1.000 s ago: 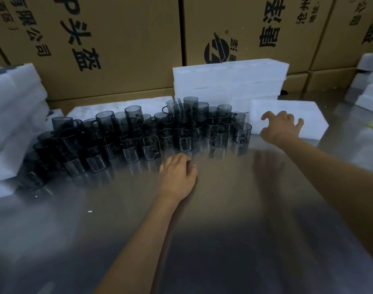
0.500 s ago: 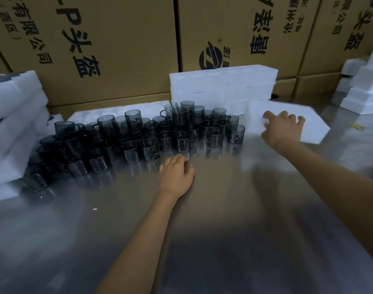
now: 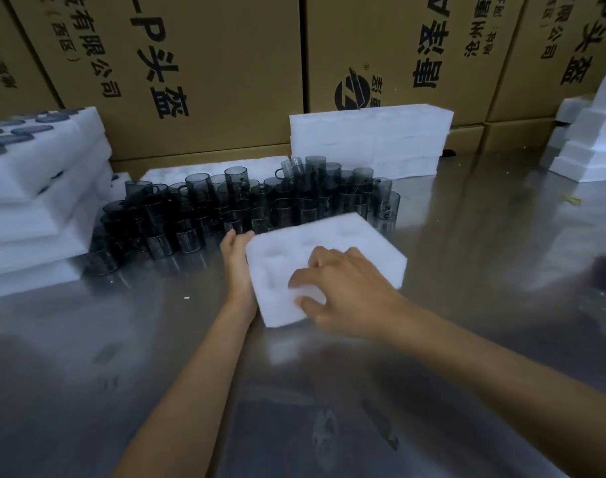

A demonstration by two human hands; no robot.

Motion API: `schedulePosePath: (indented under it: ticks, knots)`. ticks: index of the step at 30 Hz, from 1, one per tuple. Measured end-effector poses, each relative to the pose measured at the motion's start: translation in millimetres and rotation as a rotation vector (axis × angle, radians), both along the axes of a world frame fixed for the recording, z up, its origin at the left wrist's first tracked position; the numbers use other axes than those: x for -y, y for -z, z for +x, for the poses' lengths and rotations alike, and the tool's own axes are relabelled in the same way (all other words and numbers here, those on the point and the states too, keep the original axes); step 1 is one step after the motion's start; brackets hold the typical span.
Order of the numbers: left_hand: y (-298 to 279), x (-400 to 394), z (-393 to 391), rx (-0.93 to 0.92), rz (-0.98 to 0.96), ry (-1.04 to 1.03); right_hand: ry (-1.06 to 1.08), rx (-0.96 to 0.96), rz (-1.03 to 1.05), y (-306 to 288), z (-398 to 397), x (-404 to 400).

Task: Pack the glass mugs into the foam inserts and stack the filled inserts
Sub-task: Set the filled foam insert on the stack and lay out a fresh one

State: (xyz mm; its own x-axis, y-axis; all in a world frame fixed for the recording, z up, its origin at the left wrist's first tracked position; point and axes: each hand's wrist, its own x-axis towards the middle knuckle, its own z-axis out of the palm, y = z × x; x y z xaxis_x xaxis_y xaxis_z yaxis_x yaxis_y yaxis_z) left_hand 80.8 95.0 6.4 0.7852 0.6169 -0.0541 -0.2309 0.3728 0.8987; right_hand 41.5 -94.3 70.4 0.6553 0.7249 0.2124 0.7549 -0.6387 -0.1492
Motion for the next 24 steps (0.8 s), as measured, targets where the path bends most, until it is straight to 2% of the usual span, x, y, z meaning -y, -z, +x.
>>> schedulePosePath:
  ticks: [4,7,9,13,16,19,21,24]
  knots:
    - [-5,-16,-35,-0.133,0.260,0.089,-0.077,-0.120,0.061,0,-11,-7]
    - [-6,-27,-54,-0.085,0.224,0.127,-0.066,-0.178,0.165,-6,-1,-12]
    - [-6,-32,-56,-0.060,0.195,0.077,-0.027,-0.230,0.270,-9,14,-19]
    - [-6,-34,-52,-0.052,0.206,0.040,0.116,-0.339,0.444,-14,56,-42]
    - [-5,-34,-49,-0.071,0.260,0.094,0.233,-0.327,0.417,-13,90,-67]
    - [-4,-39,-46,-0.095,0.301,0.135,0.362,-0.358,0.287,-5,124,-99]
    - [-3,-42,-45,-0.106,0.313,0.145,0.418,-0.474,0.263,3,143,-120]
    - [-3,-44,-44,-0.106,0.314,0.152,0.472,-0.654,0.349,16,157,-141]
